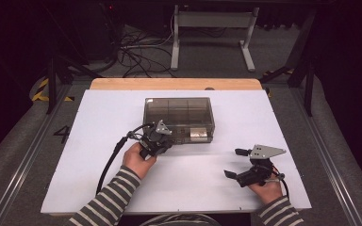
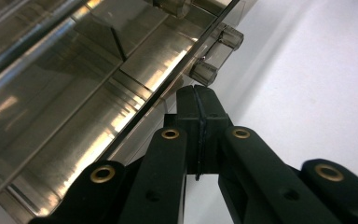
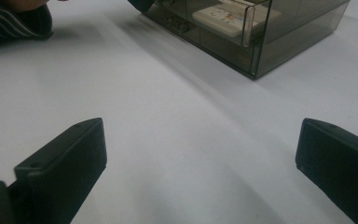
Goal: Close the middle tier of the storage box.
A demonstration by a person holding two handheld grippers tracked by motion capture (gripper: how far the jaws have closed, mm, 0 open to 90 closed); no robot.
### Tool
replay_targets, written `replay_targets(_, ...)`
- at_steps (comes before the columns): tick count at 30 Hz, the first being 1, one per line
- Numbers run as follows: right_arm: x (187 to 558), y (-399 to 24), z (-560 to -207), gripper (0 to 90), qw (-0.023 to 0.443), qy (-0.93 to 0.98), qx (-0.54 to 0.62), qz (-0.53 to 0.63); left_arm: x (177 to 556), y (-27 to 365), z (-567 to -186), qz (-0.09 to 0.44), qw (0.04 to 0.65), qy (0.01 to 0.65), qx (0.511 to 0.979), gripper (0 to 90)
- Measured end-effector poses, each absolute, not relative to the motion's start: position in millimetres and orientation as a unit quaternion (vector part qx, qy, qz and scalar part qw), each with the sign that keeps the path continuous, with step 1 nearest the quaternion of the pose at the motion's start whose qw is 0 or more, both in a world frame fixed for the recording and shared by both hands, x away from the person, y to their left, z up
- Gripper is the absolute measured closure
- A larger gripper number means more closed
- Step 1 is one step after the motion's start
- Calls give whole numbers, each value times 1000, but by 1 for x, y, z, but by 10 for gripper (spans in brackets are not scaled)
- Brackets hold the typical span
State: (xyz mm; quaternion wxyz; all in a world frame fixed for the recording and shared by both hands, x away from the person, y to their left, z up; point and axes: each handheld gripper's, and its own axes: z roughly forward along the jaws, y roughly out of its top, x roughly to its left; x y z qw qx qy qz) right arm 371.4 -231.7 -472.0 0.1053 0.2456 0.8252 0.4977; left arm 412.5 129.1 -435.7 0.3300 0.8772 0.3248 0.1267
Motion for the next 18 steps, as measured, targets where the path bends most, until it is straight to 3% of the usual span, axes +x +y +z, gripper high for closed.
replay_targets(18,372,-232,-472,24,105,825,245,498,422,131,-437,134,347,347,861,900)
